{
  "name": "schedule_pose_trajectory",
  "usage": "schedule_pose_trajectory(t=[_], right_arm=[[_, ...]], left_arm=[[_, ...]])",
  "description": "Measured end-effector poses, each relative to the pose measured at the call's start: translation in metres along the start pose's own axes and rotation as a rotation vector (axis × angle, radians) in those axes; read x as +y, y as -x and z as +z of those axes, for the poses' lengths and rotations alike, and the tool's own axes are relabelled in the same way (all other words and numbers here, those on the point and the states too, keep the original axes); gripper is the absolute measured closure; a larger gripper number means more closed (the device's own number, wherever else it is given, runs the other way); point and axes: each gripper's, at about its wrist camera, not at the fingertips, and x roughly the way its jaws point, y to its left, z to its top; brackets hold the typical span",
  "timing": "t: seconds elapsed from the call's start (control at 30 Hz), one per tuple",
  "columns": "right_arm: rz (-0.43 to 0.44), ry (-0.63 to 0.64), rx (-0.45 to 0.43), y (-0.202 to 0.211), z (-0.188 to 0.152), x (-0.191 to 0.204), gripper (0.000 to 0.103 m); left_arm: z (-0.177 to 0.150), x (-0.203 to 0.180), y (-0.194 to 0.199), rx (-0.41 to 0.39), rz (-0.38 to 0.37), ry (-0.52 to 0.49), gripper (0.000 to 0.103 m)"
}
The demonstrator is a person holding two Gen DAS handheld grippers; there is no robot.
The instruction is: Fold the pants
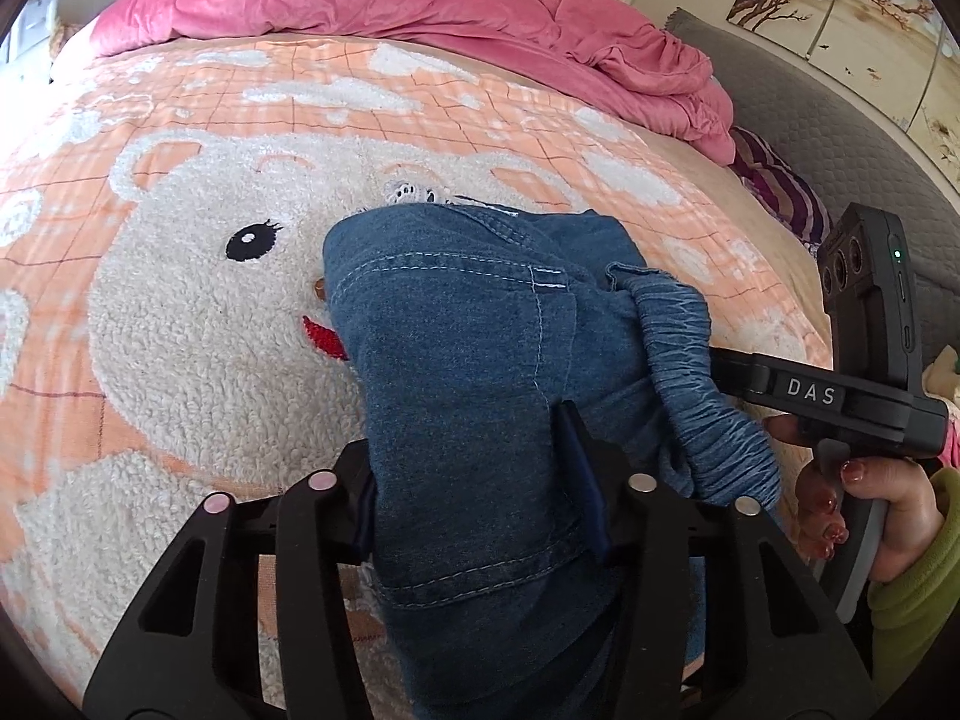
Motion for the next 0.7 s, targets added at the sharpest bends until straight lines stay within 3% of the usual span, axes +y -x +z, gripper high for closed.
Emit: schedule_pose_trajectory(t=[0.13, 0.27, 0.47, 0.7], right_arm=[[-0.01, 0.07, -0.07, 0.015, -0.003, 0.017, 0.091], [0.001, 0.198, -0.146, 0.033, -0.006, 0.042, 0.092], [-0.031, 0.281, -0.191, 0.044, -0.009, 0.064, 0.092], [-0.018, 0.289, -0.211, 0.042, -0.002, 0.075, 0.092]], left_arm=[[0.0, -0.001, 0.005, -0.01, 0.008, -0.018, 0.073], [-0.002, -0.002, 0.017, -0.033, -0.002, -0.031, 0.079], [-0.002, -0.003, 0.033, -0.062, -0.025, -0.042, 0.08], [0.009, -0.006, 0.049, -0.112, 0.015, -0.08, 0.08]])
